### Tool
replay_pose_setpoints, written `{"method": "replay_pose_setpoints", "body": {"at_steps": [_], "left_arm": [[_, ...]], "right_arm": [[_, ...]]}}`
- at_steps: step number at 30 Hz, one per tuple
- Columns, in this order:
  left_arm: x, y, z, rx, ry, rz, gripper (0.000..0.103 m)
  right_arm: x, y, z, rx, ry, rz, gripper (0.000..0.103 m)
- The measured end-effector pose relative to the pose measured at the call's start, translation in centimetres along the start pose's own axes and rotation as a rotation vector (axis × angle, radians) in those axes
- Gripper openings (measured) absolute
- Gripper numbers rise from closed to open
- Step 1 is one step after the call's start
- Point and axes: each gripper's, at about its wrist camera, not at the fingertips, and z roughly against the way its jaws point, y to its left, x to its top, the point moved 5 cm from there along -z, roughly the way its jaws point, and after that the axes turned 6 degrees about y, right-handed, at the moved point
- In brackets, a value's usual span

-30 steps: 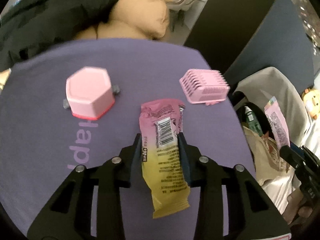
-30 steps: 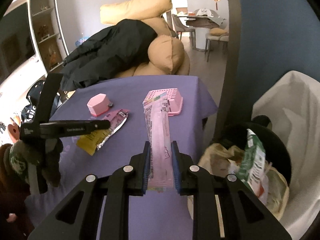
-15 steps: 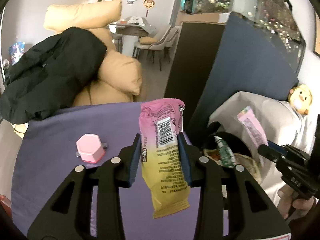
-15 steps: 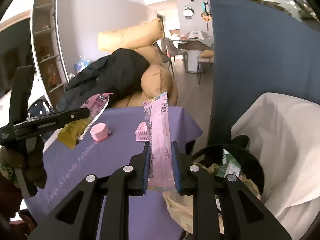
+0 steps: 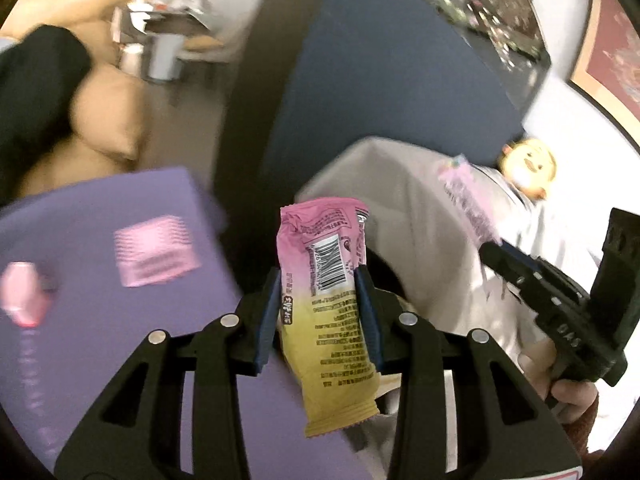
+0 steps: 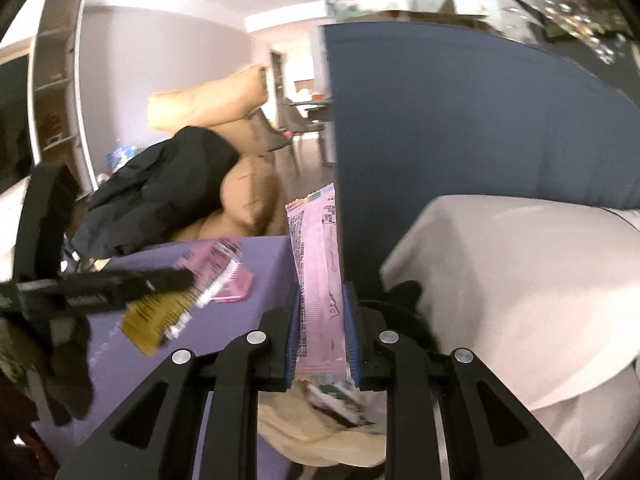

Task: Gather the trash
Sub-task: 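Lift both packets and carry them over the trash bag, then open both tools to drop the packets into the trash bag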

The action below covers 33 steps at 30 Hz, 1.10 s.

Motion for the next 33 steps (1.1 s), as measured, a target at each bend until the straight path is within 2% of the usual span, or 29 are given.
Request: {"method": "replay_pose_setpoints", "body": {"at_steps": [4,8,13,17,23,25,28,31,33], "left_arm": [[0.0,-1.5,-6.0,-0.042,0.092,-0.011,0.034],[-1.0,-2.1,-11.6,0.018,0.172,-0.035,0.034],[-3.5,-2.0,-14.5,0.081,0.277,-0.066,0.034],[-3.3,-2.3,-14.1,0.072,0.274,-0.075,0.037],[-3.4,-2.3,-14.3,0.048,0.289,-0.06,0.051],[-3.4,-2.1,-13.9,0.032,0.277,-0.045,0.058],[-3.6,-1.9,-12.7,0.009,0.258,-0.023,0.059],[-3.5,-1.6,-10.5,-0.01,0.211,-0.01,0.063],[-3.1,-1.0,-8.4,-0.009,0.152,0.008,0.067]], "right_arm": [[-0.6,-3.0,0.5,-0.022,-0.001,-0.063,0.02],[-1.5,-4.8,0.2,-0.036,0.01,-0.098,0.02],[-2.8,-5.7,-1.2,-0.045,0.048,-0.108,0.02],[-3.2,-5.6,-2.4,-0.043,0.074,-0.121,0.02],[-3.2,-5.0,-3.2,-0.048,0.094,-0.111,0.02],[-3.2,-4.9,-3.2,-0.057,0.096,-0.098,0.02],[-3.2,-4.6,-3.2,-0.054,0.098,-0.09,0.02],[-3.2,-4.3,-3.7,-0.047,0.106,-0.087,0.02],[-3.4,-4.1,-4.5,-0.029,0.123,-0.092,0.02]]}}
